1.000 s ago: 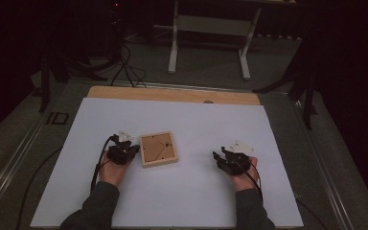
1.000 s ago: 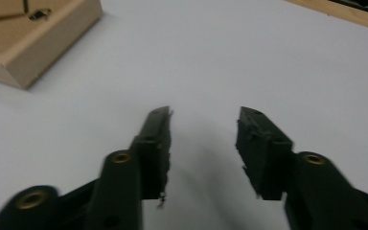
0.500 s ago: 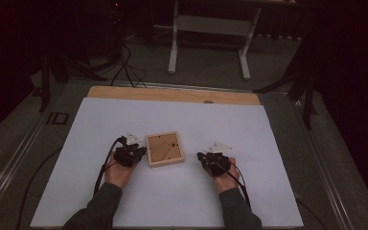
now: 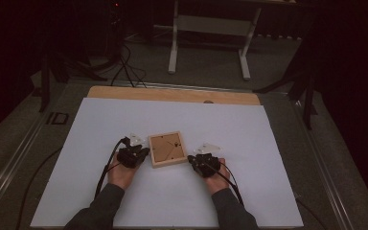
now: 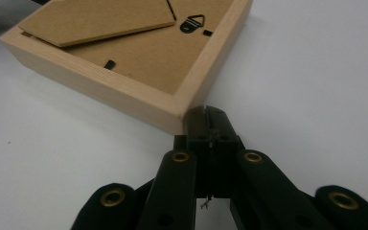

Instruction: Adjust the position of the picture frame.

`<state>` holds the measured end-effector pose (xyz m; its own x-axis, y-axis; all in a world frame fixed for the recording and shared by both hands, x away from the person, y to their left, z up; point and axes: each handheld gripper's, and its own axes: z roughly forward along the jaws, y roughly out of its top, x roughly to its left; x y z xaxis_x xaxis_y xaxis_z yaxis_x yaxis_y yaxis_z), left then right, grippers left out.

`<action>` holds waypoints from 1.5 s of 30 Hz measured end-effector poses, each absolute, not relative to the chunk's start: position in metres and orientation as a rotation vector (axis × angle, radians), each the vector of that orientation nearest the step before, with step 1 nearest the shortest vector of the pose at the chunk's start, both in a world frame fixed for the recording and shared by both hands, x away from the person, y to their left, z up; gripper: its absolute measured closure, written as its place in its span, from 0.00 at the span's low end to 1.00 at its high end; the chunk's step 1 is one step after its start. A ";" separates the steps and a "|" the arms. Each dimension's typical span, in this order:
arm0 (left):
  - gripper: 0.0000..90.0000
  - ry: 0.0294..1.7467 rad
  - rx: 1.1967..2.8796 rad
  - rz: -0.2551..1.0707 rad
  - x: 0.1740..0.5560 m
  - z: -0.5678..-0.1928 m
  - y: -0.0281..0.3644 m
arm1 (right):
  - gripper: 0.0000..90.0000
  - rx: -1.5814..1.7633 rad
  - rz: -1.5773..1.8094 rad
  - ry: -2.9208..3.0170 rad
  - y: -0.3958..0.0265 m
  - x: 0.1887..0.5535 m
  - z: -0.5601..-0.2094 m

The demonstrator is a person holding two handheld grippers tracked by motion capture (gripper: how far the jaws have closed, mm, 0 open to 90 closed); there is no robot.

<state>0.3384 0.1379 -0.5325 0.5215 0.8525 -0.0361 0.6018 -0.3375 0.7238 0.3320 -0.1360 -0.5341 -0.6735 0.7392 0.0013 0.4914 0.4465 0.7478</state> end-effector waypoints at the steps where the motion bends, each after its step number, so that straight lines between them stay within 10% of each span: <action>1: 1.00 1.178 2.063 0.450 0.338 -0.532 0.138 | 1.00 1.047 1.067 2.380 -0.137 0.332 -0.534; 45: 1.00 1.169 2.083 0.400 0.327 -0.535 0.130 | 1.00 1.025 1.032 2.408 -0.139 0.322 -0.534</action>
